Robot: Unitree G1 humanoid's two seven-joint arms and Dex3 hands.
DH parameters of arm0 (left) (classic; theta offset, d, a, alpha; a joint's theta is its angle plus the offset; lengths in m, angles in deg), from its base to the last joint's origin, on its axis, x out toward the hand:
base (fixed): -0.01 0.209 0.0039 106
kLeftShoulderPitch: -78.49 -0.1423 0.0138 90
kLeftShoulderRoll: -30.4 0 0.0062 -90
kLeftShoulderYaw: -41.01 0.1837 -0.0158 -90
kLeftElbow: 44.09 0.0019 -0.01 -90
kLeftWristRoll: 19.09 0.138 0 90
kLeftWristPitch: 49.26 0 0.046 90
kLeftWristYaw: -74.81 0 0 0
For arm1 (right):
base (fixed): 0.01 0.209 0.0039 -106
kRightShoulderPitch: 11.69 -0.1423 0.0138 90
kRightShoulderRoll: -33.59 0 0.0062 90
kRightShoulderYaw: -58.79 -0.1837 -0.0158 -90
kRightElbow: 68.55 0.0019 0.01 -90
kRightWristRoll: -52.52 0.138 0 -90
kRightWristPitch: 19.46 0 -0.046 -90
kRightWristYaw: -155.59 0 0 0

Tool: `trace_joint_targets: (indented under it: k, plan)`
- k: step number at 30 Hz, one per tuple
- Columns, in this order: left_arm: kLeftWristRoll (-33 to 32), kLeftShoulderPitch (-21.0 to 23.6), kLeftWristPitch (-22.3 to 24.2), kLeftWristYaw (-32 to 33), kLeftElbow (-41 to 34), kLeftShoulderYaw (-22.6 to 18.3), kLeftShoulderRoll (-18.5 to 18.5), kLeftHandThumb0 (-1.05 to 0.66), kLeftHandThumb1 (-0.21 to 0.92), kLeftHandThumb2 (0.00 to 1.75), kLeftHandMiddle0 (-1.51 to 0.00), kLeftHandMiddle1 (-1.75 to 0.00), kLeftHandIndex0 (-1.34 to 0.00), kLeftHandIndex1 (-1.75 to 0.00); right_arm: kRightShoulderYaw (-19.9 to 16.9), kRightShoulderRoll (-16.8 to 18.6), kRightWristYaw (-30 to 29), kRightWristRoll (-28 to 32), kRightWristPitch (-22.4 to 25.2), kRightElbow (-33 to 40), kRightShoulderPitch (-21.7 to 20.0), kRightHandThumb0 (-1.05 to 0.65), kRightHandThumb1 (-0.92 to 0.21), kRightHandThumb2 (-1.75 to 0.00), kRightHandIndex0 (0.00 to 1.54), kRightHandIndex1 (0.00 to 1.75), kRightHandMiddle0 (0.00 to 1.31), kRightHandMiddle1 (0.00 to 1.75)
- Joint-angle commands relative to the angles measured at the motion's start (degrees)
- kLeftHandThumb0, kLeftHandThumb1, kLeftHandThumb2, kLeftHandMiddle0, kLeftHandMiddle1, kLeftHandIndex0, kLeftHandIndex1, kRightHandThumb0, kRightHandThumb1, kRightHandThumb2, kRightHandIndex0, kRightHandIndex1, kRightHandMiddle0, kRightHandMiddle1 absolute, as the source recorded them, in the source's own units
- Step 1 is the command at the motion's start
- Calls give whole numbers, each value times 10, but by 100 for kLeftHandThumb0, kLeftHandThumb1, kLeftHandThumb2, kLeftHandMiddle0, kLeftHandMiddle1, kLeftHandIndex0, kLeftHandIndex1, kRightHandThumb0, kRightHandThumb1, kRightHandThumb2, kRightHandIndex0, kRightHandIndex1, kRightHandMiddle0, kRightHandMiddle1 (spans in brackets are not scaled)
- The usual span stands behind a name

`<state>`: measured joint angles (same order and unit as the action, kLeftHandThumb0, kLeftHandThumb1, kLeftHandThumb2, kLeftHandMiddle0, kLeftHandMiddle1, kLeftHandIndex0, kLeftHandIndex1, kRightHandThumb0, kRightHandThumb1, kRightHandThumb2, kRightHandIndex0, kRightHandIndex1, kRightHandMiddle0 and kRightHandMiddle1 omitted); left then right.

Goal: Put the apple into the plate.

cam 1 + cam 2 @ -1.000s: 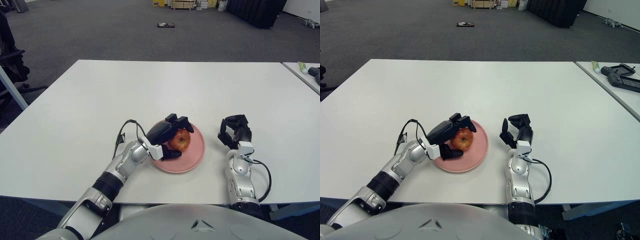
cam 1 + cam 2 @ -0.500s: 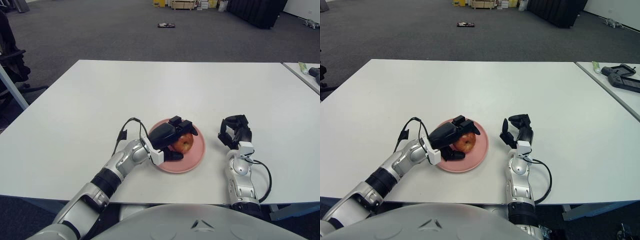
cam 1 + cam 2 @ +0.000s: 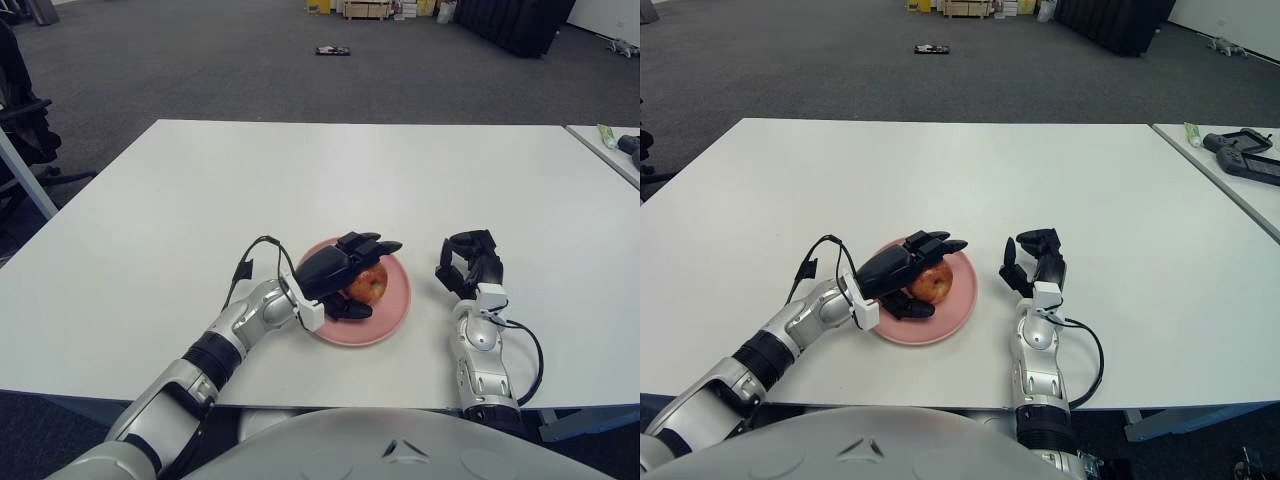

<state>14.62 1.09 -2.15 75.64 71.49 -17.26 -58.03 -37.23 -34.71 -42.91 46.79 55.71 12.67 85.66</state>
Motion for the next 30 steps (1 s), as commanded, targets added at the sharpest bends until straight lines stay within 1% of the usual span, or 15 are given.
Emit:
trace_joint_targets:
  k: [1,6,10,13,18,21,25,28,30]
  plan:
    - [-14,-15,-3,-15,22,1,-2,-96,92,97,0,0,0,0,1,2,2,1,9,9,-4,-38,-69,-85,58,126,33,175]
    - [-20,-17,-12,-11,24,-1,-1,-98,92,98,0,0,0,0,2,0,3,1,11,10,-4,-38,-70,-84,57,126,33,175]
    - [-45,-20,-15,-33,4,-5,-3,-100,92,100,0,0,0,0,-1,-2,6,5,4,3,-7,-38,-70,-84,58,126,33,175]
    - [-63,-21,-13,-49,2,-7,-3,-101,92,101,0,0,0,0,-2,-2,7,6,0,1,-8,-38,-69,-84,59,126,33,175]
    - [-88,-29,-14,-69,-13,-17,-9,-101,92,103,0,0,0,0,-1,-5,9,3,-4,-3,-9,-38,-66,-89,62,127,35,175]
    - [-116,-44,-10,-85,-43,-34,-21,-99,92,102,0,0,0,0,0,-8,9,-1,-7,-5,-9,-39,-65,-90,62,128,36,175]
    - [-150,-66,3,-98,-77,-54,-20,-96,92,101,0,0,0,0,0,-9,6,-5,-8,-9,-9,-39,-64,-92,63,129,37,175]
    - [-163,-75,16,-102,-89,-62,-12,-95,92,101,0,0,0,0,0,-9,5,-5,-8,-11,-10,-39,-63,-93,63,129,37,175]
    - [-185,-85,19,-99,-76,-79,-11,-94,92,102,0,0,0,0,0,-9,4,-5,-11,-13,-11,-39,-63,-93,63,129,37,175]
